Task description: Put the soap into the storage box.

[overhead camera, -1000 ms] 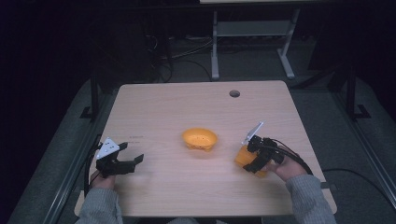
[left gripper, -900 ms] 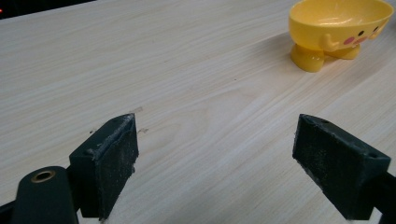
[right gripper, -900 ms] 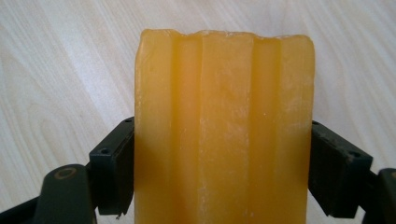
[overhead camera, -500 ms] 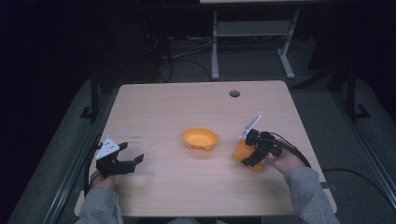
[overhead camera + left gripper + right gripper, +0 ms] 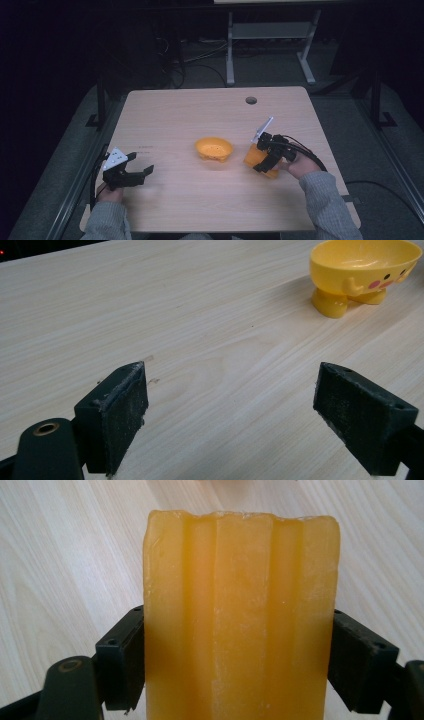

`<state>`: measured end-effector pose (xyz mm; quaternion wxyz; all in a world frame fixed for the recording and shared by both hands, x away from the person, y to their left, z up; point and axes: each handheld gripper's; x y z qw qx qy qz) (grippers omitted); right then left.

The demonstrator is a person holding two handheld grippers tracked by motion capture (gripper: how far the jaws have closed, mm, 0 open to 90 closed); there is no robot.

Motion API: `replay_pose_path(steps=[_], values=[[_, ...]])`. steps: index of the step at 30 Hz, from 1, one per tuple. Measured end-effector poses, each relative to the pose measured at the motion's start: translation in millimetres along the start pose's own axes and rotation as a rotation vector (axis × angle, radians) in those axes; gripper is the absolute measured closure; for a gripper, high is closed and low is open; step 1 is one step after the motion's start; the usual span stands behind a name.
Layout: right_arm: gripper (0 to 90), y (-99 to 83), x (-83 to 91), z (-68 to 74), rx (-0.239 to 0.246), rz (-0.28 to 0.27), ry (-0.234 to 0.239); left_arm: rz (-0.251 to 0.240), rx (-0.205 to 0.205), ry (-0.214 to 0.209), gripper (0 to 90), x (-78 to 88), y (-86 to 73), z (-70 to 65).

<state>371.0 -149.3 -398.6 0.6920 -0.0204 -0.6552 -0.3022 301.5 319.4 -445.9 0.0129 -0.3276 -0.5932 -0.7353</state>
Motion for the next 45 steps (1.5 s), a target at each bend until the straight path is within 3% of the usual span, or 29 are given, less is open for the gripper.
replay_pose_path(steps=[45], values=[[21.4, 74.5, 4.6, -1.7, 0.109, 0.028, 0.010, -0.014, 0.011, -0.001, 13.8, 0.8, 0.8, 0.6]])
Point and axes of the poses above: each handheld gripper's, and its own axes: x roughly backward along the jaws, y roughly out of its top, z roughly to its left, and after that the axes turned 9 degrees about y, right-handed
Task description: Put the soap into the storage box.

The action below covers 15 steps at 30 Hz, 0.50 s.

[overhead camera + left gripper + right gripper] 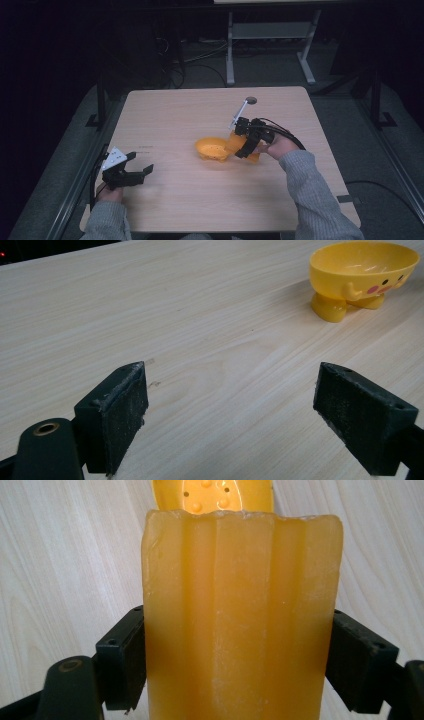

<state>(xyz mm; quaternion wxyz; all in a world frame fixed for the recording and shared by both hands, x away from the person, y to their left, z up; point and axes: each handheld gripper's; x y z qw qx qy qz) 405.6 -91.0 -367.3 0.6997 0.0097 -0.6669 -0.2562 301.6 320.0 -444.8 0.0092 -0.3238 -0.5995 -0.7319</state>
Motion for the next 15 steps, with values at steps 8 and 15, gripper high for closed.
replay_pose_path(steps=[8, 15], values=[[21.3, 7.7, -0.3, -1.0, 0.007, 0.001, 0.003, 0.000, 0.000, 0.000, 13.8, -0.3, -0.1, -0.2], [21.4, 17.6, -0.4, -1.2, 0.026, 0.007, 0.003, 0.000, 0.001, -0.002, 13.8, 0.1, 0.0, 0.2]])
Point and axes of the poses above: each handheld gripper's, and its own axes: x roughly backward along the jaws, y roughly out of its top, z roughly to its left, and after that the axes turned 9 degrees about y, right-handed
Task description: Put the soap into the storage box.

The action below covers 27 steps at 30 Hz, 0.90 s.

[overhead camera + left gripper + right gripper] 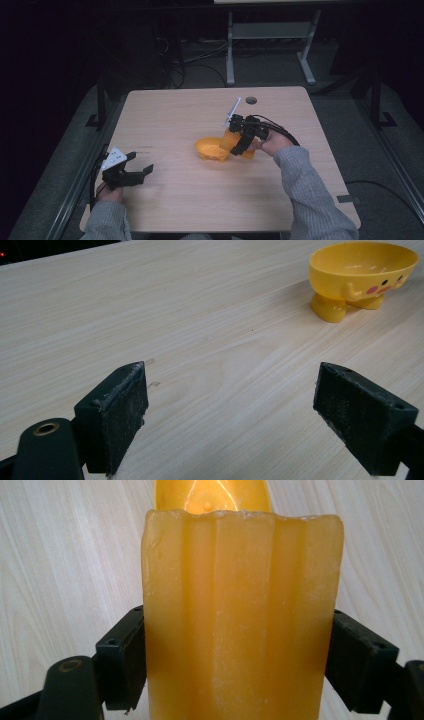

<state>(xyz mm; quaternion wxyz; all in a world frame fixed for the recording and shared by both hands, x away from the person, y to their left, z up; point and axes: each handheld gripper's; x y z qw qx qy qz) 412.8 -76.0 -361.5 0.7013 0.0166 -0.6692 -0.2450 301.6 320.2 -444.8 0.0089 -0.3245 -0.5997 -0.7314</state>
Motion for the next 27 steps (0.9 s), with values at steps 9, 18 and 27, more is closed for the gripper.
replay_pose_path(steps=[9, 18, 27], values=[[21.3, 8.2, -1.4, 1.0, 0.015, -0.001, 0.009, -0.003, 0.000, 0.000, 13.8, 0.0, 0.1, 0.2], [21.3, 25.2, 1.2, 3.8, 0.048, 0.000, 0.005, -0.006, 0.007, 0.001, 13.8, 0.1, -0.1, 0.5], [21.3, 40.0, -1.8, 6.2, 0.080, 0.020, 0.002, -0.009, 0.011, 0.001, 13.9, 0.9, -0.1, 1.0]])
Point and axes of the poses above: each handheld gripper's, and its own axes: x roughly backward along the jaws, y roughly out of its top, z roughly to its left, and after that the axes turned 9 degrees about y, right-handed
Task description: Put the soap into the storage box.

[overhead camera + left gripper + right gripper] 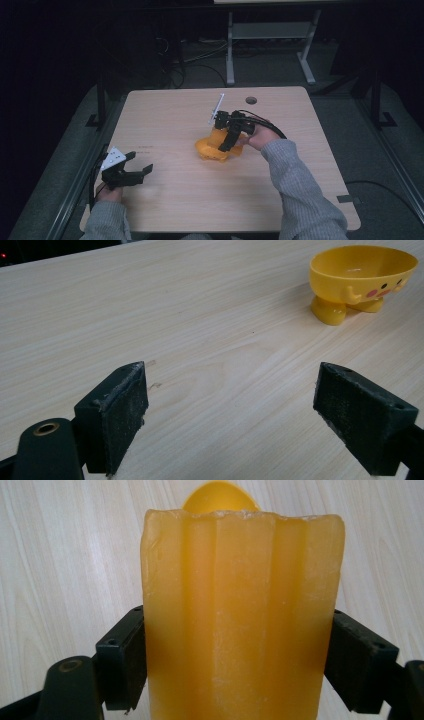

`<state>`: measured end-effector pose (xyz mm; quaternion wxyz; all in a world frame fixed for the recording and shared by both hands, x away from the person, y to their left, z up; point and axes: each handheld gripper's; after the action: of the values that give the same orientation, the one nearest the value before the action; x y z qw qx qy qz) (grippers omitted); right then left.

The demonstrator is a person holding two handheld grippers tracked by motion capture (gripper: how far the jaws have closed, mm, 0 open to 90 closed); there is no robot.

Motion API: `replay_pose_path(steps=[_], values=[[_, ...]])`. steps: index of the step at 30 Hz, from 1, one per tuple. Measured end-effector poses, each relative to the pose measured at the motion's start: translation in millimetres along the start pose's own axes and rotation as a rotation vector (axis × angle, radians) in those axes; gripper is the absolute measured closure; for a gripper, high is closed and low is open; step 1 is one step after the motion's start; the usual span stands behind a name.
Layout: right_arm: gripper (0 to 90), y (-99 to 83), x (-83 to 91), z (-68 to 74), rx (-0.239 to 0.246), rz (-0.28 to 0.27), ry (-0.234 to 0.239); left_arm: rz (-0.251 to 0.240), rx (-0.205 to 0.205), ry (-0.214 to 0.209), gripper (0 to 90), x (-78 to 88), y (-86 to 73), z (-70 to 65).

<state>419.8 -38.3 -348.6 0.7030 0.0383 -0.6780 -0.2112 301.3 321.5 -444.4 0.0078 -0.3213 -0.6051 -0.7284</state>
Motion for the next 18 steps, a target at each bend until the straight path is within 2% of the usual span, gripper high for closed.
replay_pose_path(steps=[3, 18], values=[[21.3, 3.0, -1.3, -1.0, 0.001, -0.009, 0.009, 0.000, 0.000, 0.000, 13.8, 0.2, 0.1, 0.1], [21.4, 21.9, -12.1, -3.6, 0.025, 0.024, 0.015, 0.003, -0.004, 0.002, 13.8, 0.9, 0.0, 1.3]])
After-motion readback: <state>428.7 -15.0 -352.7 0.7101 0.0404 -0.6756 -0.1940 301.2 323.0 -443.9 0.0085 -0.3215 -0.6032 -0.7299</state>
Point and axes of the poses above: each handheld gripper's, and its own axes: x roughly backward along the jaws, y roughly out of its top, z roughly to its left, and after that the axes turned 9 degrees about y, right-handed
